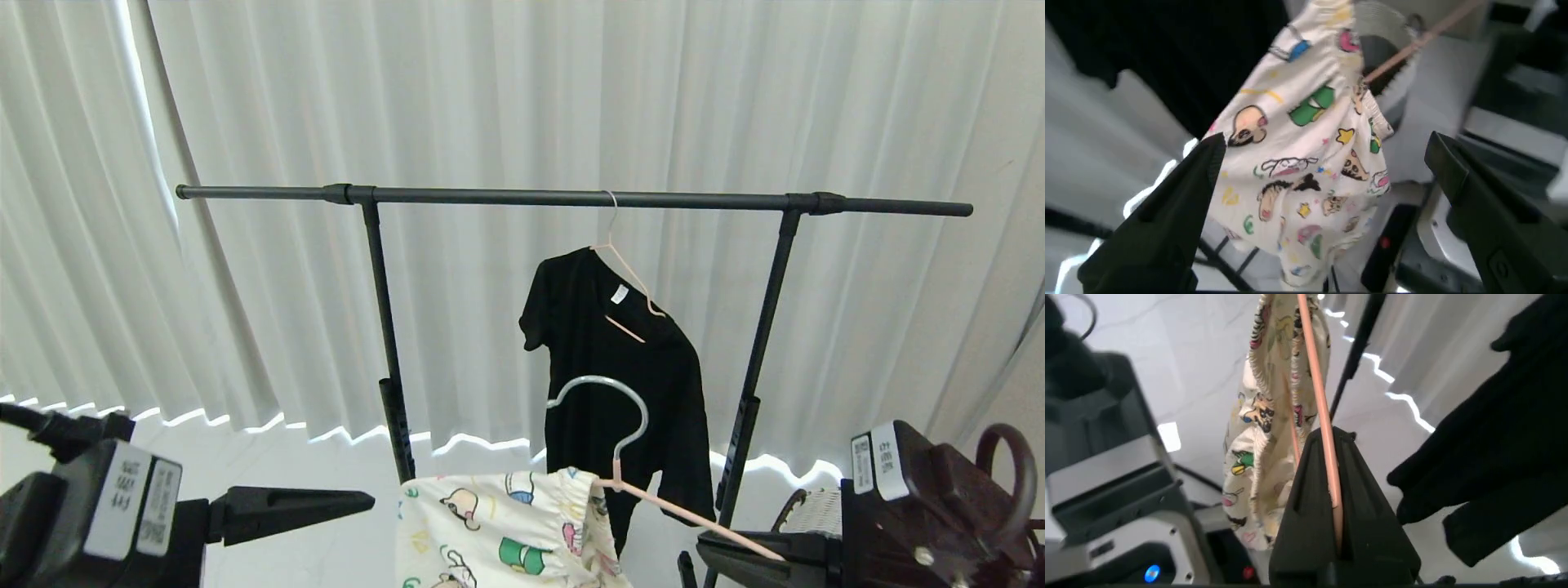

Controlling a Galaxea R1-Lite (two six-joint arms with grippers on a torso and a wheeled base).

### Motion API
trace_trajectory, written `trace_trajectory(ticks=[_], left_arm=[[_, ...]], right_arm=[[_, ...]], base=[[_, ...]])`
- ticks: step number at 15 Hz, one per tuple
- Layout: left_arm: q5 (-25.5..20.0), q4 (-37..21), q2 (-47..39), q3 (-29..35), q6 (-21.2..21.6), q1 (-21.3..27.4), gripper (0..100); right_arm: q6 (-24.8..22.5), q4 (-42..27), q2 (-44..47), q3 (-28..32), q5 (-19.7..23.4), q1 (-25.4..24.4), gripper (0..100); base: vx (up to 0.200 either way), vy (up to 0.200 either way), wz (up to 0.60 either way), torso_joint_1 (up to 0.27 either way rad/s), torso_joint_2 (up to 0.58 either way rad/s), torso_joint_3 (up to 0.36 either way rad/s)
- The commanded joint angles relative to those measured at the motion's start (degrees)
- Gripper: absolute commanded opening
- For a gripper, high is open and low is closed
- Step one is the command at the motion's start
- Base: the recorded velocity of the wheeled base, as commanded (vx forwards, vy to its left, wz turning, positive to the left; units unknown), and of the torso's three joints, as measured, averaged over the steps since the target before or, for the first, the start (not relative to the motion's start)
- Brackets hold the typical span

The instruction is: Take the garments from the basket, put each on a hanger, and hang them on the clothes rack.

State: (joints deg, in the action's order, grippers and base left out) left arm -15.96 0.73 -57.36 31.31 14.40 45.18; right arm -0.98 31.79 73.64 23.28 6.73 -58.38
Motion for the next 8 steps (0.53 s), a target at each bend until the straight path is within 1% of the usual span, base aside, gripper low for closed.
trace_trajectory(ticks=[1,4,6,8], left_arm=[[-2.50,0.06,0.23,-1.77,0.98,-0.18,100],[-4.43,0.06,-3.02,-1.77,1.07,-0.09,100],[-5.84,0.06,-4.96,-2.39,1.16,-0.09,100],[-6.10,0.15,-7.59,-2.65,1.25,-0.09,100]], right_arm=[[-0.26,-0.94,-2.10,-0.96,0.04,-4.37,0],[-2.80,-0.94,-1.92,-1.40,0.04,-8.06,0],[-5.09,-0.94,-2.01,-1.22,0.04,-8.59,0],[-6.23,-0.94,-2.01,-0.96,0.04,-10.09,0]], base=[[0.000,0.000,0.00,0.000,0.00,0.000],[0.000,0.000,0.00,0.000,0.00,0.000],[0.000,0.000,0.00,0.000,0.00,0.000],[0.000,0.000,0.00,0.000,0.00,0.000]])
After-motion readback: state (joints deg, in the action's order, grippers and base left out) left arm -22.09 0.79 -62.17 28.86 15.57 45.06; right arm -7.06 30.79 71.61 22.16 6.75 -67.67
